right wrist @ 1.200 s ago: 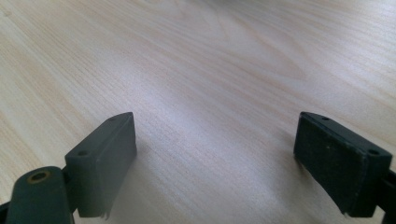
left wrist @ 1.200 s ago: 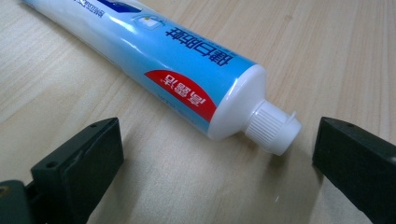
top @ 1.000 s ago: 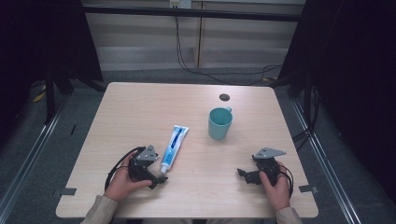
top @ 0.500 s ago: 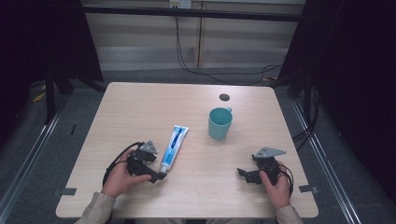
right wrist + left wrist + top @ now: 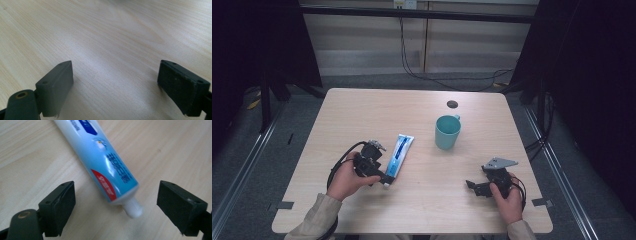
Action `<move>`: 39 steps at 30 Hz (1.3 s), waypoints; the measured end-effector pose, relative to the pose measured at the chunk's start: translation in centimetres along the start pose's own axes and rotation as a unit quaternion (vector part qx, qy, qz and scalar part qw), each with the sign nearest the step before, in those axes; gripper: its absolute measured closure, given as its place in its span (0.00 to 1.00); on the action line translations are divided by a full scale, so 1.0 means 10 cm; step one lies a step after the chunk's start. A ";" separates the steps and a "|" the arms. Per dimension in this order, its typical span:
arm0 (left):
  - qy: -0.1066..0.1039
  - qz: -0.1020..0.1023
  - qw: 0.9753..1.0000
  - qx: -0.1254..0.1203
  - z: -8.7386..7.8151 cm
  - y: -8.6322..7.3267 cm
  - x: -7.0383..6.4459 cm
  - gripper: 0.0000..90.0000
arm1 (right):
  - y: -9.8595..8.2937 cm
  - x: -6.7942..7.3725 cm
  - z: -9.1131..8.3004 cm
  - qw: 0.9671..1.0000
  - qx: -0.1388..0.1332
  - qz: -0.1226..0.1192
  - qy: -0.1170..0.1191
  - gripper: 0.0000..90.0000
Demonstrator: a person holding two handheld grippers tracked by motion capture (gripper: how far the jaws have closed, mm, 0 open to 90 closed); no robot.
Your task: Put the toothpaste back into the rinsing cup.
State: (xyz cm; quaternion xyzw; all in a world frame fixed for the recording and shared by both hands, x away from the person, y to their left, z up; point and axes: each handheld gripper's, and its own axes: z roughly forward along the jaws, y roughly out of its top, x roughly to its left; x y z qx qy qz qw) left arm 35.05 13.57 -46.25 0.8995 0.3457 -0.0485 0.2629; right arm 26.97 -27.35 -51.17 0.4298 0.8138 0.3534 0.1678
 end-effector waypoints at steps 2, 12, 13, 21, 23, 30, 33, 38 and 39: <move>0.007 -0.011 1.000 0.009 0.04 0.05 0.01 0.17 | 0.00 0.00 0.00 1.000 0.000 -0.001 0.000 0.14; 0.034 -0.055 0.997 0.035 0.22 0.19 0.04 0.20 | 0.00 0.00 0.00 1.000 0.000 0.000 0.000 0.14; 0.040 -0.051 0.997 0.039 0.24 0.22 0.04 0.20 | 0.00 0.00 0.00 1.000 0.000 -0.001 -0.001 0.14; 0.061 -0.058 0.995 0.051 0.29 0.31 0.00 0.29 | 0.01 -0.01 0.01 1.000 0.000 0.000 0.000 0.14; 0.064 -0.059 0.995 0.047 0.30 0.33 -0.03 0.34 | 0.01 -0.01 0.01 1.000 0.000 0.000 0.000 0.14; 0.071 -0.087 0.992 0.055 0.32 0.39 -0.04 0.47 | 0.01 -0.01 0.01 1.000 0.000 0.000 0.000 0.14; 0.088 -0.099 0.989 0.063 0.33 0.42 -0.07 0.49 | 0.02 -0.01 0.02 1.000 0.000 0.001 0.000 0.14; 0.092 -0.101 0.988 0.069 0.34 0.45 -0.08 0.54 | 0.02 -0.01 0.03 1.000 0.000 -0.002 0.001 0.14; 0.091 -0.106 0.988 0.071 0.34 0.46 -0.06 0.55 | 0.03 -0.02 0.03 1.000 0.000 -0.003 0.001 0.14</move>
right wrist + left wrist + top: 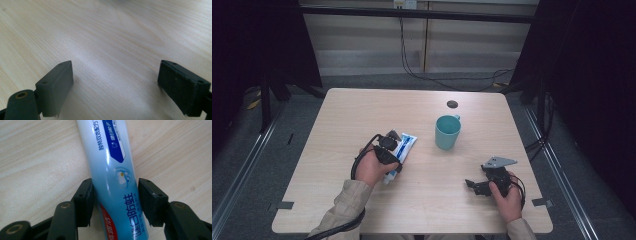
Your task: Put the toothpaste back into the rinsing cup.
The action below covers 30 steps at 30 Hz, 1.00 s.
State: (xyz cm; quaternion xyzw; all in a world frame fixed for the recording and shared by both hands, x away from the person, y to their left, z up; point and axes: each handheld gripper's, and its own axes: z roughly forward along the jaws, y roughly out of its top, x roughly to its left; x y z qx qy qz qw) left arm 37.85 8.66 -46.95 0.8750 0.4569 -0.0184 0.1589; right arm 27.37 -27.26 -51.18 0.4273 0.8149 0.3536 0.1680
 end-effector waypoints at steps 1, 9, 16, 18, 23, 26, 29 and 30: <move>0.000 0.001 1.000 0.000 0.00 0.00 0.01 0.57 | 0.00 0.00 0.00 1.000 0.001 0.001 0.001 0.14; -0.006 0.001 1.000 0.003 -0.01 0.01 0.03 0.70 | 0.03 -0.01 0.03 1.000 0.001 -0.001 0.002 0.14; -0.011 0.021 1.000 -0.010 -0.05 -0.02 0.03 0.80 | 0.04 -0.02 0.04 1.000 0.000 -0.002 0.004 0.14; -0.013 0.015 1.000 -0.014 -0.05 -0.03 0.03 0.81 | 0.04 -0.02 0.04 1.000 0.000 -0.002 0.004 0.14; -0.022 0.012 0.999 -0.027 -0.07 -0.06 0.03 0.81 | 0.04 -0.02 0.04 1.000 0.000 -0.003 0.004 0.14; -0.030 0.011 0.998 -0.047 -0.10 -0.08 0.03 0.81 | 0.04 -0.01 0.04 1.000 0.001 -0.001 0.004 0.14; -0.029 0.010 0.998 -0.059 -0.13 -0.09 0.03 0.81 | 0.04 -0.02 0.04 1.000 0.001 -0.002 0.004 0.14; -0.028 0.008 0.998 -0.061 -0.15 -0.10 0.03 0.81 | 0.04 -0.01 0.04 1.000 0.002 -0.002 0.004 0.14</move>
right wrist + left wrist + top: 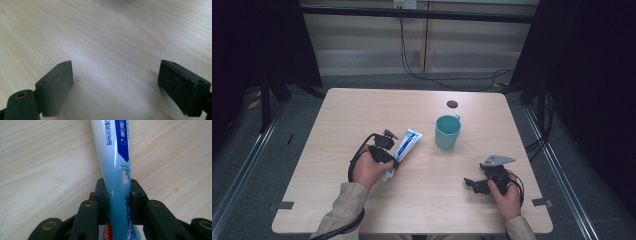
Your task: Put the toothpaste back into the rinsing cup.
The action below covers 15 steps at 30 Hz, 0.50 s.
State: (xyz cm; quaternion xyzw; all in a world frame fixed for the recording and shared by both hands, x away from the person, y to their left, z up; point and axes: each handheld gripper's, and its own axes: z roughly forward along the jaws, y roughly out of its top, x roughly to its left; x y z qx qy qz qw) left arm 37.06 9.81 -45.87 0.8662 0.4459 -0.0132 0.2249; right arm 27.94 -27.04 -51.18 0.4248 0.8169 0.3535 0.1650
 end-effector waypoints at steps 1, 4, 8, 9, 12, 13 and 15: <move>0.003 0.002 1.000 0.001 -0.02 0.00 0.00 0.81 | 0.00 0.00 0.00 1.000 0.000 0.000 0.000 0.14; -0.003 0.002 1.000 -0.009 -0.06 0.00 -0.01 0.81 | 0.00 0.00 0.00 1.000 0.001 0.000 -0.002 0.14; -0.012 0.006 1.000 -0.027 -0.10 -0.01 0.00 0.81 | 0.00 -0.01 0.01 1.000 0.000 -0.004 0.001 0.13; -0.012 0.006 1.000 -0.027 -0.10 -0.01 0.00 0.81 | 0.00 -0.01 0.01 1.000 0.000 -0.004 0.001 0.13; -0.018 0.003 0.999 -0.037 -0.12 -0.03 0.01 0.81 | 0.01 -0.01 0.01 1.000 0.001 -0.003 0.003 0.12; -0.018 0.007 0.999 -0.037 -0.13 -0.03 0.02 0.81 | 0.01 0.00 0.01 1.000 0.001 -0.003 0.004 0.12; -0.017 0.009 0.999 -0.043 -0.15 -0.04 0.03 0.81 | 0.01 -0.01 0.01 1.000 0.001 -0.005 0.005 0.12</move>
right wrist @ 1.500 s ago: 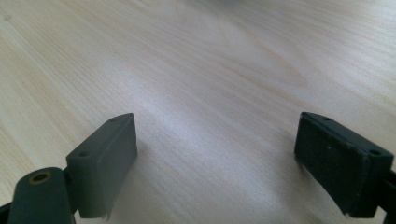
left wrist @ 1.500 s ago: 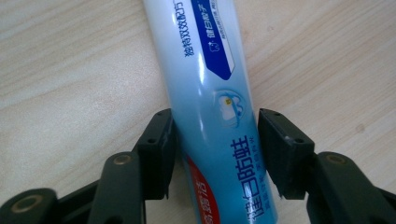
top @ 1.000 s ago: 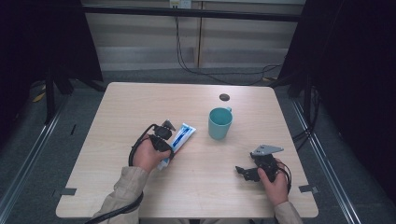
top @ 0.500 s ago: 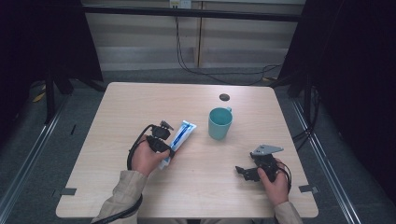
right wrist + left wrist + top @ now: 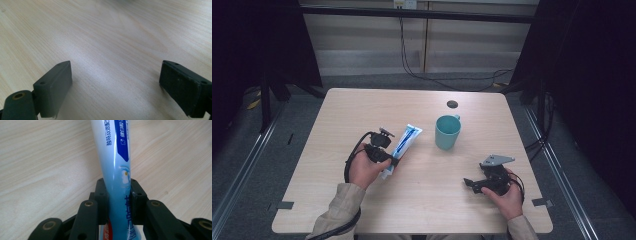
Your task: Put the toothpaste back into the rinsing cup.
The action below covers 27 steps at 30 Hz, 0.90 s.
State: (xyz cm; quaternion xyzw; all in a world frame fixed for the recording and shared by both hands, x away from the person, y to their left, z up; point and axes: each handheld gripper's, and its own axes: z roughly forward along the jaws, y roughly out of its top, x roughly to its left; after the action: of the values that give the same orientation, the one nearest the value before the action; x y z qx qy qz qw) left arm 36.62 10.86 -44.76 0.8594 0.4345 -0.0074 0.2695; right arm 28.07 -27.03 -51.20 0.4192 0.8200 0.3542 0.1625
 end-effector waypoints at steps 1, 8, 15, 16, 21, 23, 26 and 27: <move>-0.002 0.001 1.000 -0.001 -0.02 -0.01 0.01 0.81 | 0.00 0.00 0.00 1.000 0.000 -0.001 -0.001 0.13; -0.007 -0.002 1.000 -0.012 -0.03 -0.07 0.05 0.81 | 0.03 0.02 0.00 1.000 0.009 0.001 0.001 0.15; -0.008 -0.002 1.000 -0.019 -0.05 -0.09 0.06 0.81 | 0.17 0.16 0.05 0.999 0.029 -0.021 0.016 0.16; -0.008 0.000 1.000 -0.020 -0.06 -0.09 0.05 0.81 | 0.20 0.18 0.06 0.999 0.027 -0.028 0.020 0.16; -0.019 0.006 0.999 -0.036 -0.10 -0.06 0.00 0.81 | 0.42 0.20 0.04 0.999 0.010 -0.011 0.051 0.17; -0.018 0.013 0.999 -0.040 -0.12 -0.05 -0.03 0.81 | 0.48 0.19 0.02 0.998 0.005 -0.007 0.055 0.17; -0.021 0.011 0.999 -0.044 -0.14 -0.03 -0.06 0.81 | 0.55 0.19 0.01 0.999 0.008 -0.010 0.052 0.17; -0.019 0.012 0.998 -0.050 -0.15 -0.01 -0.09 0.81 | 0.60 0.20 0.01 0.998 0.008 -0.017 0.052 0.17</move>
State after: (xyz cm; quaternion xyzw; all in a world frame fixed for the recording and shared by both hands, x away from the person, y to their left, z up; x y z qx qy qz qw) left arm 35.61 10.94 -43.33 0.8494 0.4191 0.0011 0.3207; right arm 30.38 -23.04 -46.86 0.3875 0.8371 0.3663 0.1222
